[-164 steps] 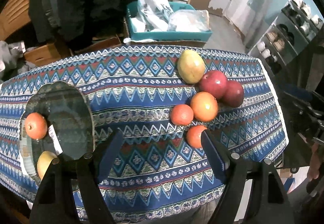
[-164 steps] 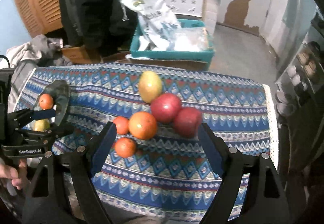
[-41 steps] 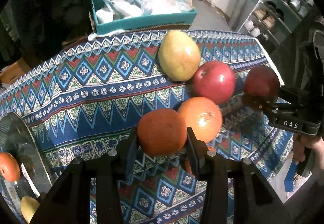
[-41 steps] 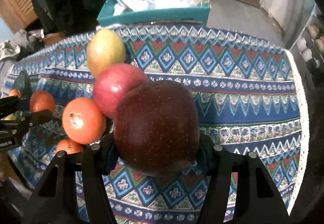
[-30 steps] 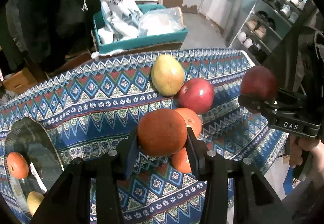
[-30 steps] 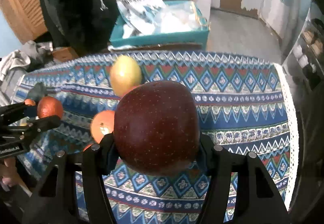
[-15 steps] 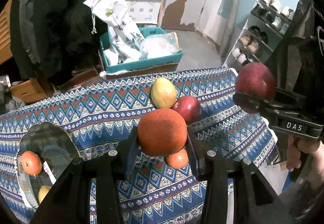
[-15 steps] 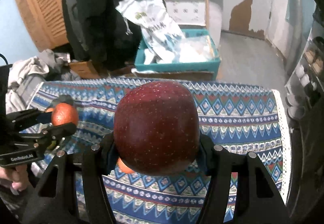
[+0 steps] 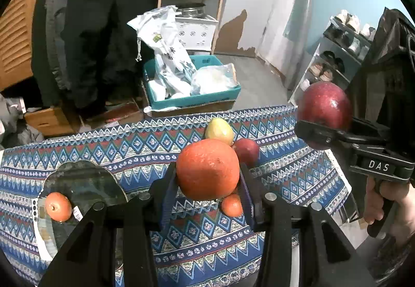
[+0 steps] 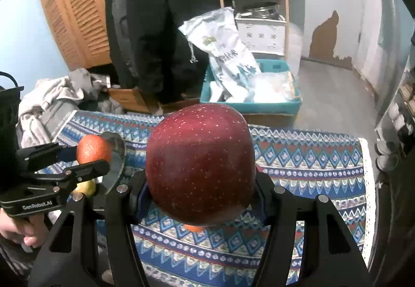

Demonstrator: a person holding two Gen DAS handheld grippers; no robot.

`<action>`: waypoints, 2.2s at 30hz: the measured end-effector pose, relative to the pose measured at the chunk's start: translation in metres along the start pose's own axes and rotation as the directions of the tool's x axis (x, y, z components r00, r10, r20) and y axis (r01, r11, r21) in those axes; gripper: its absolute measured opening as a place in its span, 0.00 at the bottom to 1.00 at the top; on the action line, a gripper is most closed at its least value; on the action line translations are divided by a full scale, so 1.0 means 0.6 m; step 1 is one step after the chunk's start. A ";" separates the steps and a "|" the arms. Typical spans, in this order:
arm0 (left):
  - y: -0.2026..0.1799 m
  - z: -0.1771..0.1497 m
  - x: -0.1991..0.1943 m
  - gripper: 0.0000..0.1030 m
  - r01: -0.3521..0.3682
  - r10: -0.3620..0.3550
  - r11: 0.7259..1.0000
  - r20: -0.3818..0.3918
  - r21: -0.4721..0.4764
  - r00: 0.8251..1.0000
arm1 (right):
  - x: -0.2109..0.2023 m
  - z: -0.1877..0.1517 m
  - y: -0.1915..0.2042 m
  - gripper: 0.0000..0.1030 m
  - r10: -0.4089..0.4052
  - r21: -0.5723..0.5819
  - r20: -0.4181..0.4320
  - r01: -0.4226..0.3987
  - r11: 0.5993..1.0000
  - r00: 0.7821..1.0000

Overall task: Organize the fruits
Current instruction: 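Lift the orange with left gripper while right gripper carries the red apple toward the bowl, then carry the orange with left gripper while right gripper brings the apple over the glass bowl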

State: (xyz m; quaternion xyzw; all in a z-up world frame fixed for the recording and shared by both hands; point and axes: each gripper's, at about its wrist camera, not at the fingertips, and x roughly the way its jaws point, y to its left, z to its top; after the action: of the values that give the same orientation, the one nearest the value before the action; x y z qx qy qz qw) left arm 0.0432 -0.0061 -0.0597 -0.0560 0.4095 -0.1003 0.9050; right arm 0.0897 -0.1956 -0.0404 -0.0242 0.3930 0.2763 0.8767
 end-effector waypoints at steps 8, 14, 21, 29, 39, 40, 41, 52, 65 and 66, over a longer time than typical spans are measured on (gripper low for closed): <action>0.022 0.000 -0.027 0.43 -0.007 0.008 1.000 0.032 -0.019 0.999 | 0.007 0.021 0.039 0.60 0.041 -0.022 0.013 -0.041 0.999 0.999; 0.050 -0.005 -0.043 0.43 -0.016 0.018 0.999 0.048 -0.050 0.999 | 0.019 0.036 0.074 0.60 0.072 -0.046 0.014 -0.071 0.996 0.997; 0.089 -0.011 -0.059 0.43 -0.047 0.052 0.995 0.058 -0.091 0.997 | 0.039 0.054 0.112 0.60 0.102 -0.071 0.005 -0.102 0.992 0.995; 0.134 -0.023 -0.072 0.43 -0.074 0.083 0.987 0.057 -0.146 0.995 | 0.067 0.068 0.156 0.60 0.139 -0.102 -0.014 -0.139 0.985 0.990; 0.187 -0.028 -0.083 0.43 -0.098 0.112 0.972 0.056 -0.214 0.992 | 0.101 0.081 0.202 0.60 0.171 -0.127 -0.044 -0.175 0.976 0.984; 0.193 -0.029 -0.083 0.43 -0.099 0.114 0.970 0.056 -0.221 0.992 | 0.105 0.083 0.207 0.60 0.175 -0.128 -0.046 -0.180 0.975 0.983; 0.196 -0.029 -0.083 0.43 -0.100 0.115 0.969 0.055 -0.224 0.992 | 0.109 0.084 0.211 0.60 0.179 -0.129 -0.049 -0.184 0.974 0.983; 0.243 -0.046 -0.078 0.43 -0.123 0.136 0.954 0.030 -0.274 0.990 | 0.160 0.092 0.263 0.60 0.208 -0.154 -0.093 -0.220 0.963 0.974; 0.332 -0.089 -0.055 0.44 -0.161 0.155 0.909 -0.047 -0.384 0.987 | 0.247 0.079 0.306 0.60 0.227 -0.144 -0.176 -0.253 0.957 0.958; 0.340 -0.094 -0.051 0.44 -0.159 0.149 0.904 -0.056 -0.396 0.987 | 0.254 0.077 0.307 0.60 0.225 -0.143 -0.184 -0.252 0.957 0.957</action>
State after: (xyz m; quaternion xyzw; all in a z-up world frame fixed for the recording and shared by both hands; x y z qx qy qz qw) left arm 0.0089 0.1982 -0.1119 -0.2056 0.4356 0.0565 0.8745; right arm 0.1102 0.0434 -0.0837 -0.0718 0.4404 0.4089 0.7961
